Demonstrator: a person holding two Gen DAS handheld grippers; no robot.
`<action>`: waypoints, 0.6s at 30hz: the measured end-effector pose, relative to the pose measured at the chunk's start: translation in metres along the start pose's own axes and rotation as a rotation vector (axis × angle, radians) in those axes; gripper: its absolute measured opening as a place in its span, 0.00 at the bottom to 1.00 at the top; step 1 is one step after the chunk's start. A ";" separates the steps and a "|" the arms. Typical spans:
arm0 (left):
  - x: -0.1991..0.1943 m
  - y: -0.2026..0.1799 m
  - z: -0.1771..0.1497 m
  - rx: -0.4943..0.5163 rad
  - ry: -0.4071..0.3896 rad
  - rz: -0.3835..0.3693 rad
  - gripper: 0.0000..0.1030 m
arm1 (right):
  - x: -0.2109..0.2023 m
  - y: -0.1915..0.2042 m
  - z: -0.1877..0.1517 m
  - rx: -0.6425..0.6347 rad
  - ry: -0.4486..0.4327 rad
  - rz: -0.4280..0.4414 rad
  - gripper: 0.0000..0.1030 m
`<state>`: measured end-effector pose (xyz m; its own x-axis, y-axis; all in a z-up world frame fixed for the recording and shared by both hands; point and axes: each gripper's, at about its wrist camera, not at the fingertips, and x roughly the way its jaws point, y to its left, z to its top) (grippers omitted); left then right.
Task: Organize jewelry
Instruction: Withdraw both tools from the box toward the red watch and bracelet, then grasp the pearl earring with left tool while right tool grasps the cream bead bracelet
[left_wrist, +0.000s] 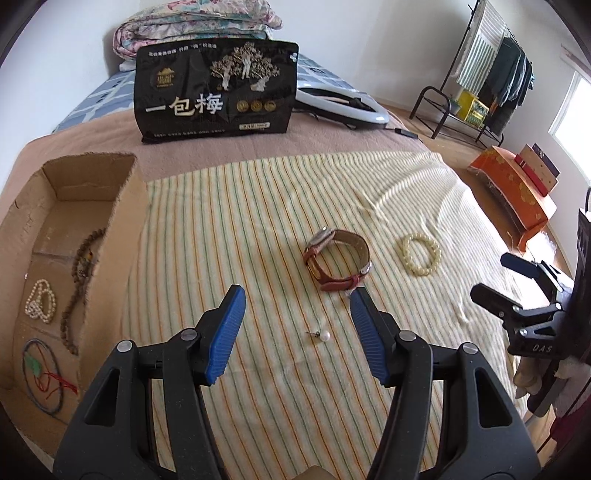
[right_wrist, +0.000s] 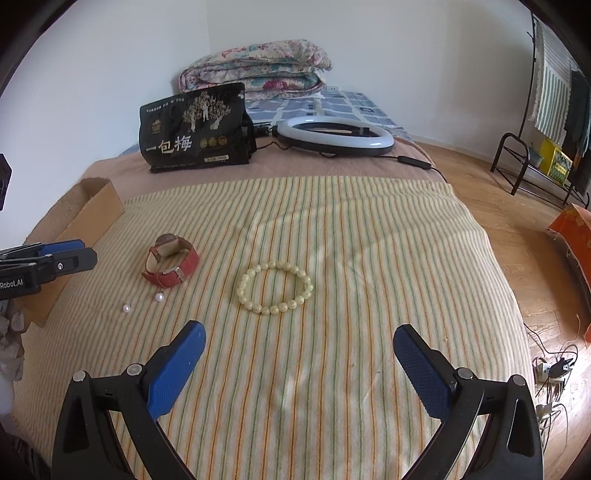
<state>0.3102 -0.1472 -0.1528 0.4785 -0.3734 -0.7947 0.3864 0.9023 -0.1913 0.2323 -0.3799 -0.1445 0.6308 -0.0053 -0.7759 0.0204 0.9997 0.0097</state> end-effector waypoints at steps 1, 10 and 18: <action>0.002 -0.002 -0.003 0.009 0.006 -0.003 0.59 | 0.002 0.001 0.000 -0.003 0.002 0.002 0.99; 0.015 -0.015 -0.025 0.099 0.037 -0.021 0.39 | 0.021 0.009 0.006 -0.024 0.013 0.067 0.84; 0.028 -0.023 -0.033 0.148 0.060 -0.011 0.30 | 0.039 0.027 0.014 -0.102 0.040 0.106 0.65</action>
<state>0.2885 -0.1716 -0.1896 0.4271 -0.3656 -0.8270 0.5056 0.8548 -0.1167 0.2683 -0.3532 -0.1661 0.5935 0.0987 -0.7987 -0.1249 0.9917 0.0298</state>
